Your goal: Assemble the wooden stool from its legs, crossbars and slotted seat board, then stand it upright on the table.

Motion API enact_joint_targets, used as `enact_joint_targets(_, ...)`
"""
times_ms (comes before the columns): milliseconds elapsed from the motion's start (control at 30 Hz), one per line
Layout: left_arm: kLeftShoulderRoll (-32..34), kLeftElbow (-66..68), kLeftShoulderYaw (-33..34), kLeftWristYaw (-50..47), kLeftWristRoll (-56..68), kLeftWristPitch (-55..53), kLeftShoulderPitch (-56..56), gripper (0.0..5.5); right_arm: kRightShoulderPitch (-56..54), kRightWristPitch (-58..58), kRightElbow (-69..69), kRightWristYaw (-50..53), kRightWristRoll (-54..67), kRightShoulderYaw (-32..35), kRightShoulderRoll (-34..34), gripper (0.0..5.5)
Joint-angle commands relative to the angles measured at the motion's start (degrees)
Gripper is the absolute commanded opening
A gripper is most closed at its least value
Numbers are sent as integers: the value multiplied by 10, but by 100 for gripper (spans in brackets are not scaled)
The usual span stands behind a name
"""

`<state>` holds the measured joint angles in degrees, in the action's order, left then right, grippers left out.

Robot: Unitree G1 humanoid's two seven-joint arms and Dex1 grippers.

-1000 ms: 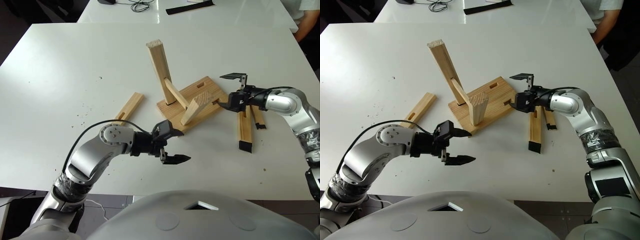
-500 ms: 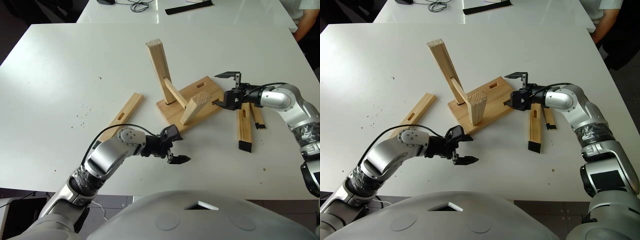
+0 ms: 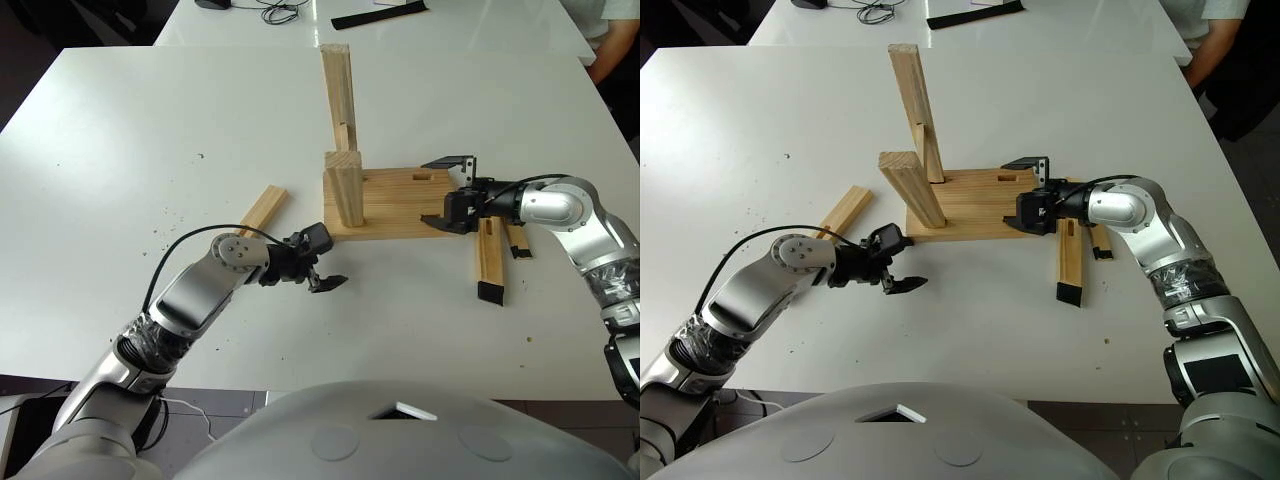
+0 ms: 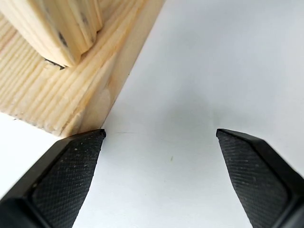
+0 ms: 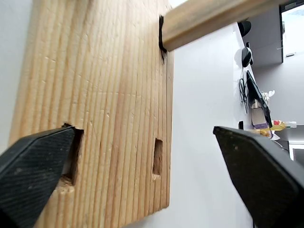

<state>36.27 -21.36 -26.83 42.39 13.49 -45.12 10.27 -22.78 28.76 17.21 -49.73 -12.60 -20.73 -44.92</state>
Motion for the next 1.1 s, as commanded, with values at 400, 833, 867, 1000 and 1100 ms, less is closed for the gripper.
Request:
enact_joint_targets(400,10,42,16,-10,-43,18,-1,434,51,-213,-172,-134,116,1,27,536)
enact_joint_targets(833,7,18,28,-2,-41,8,0,434,-120,-27,236,173,-108,12,37,536)
enact_joint_targets(867,8,14,28,0,-41,6,0,434,-118,-4,262,184,-119,5,39,536)
enact_joint_targets(1000,15,15,28,10,-44,6,5,434,-80,56,281,167,-108,-4,44,536)
enact_joint_targets(1100,20,24,27,12,-50,11,6,434,-34,63,221,119,-59,5,42,536)
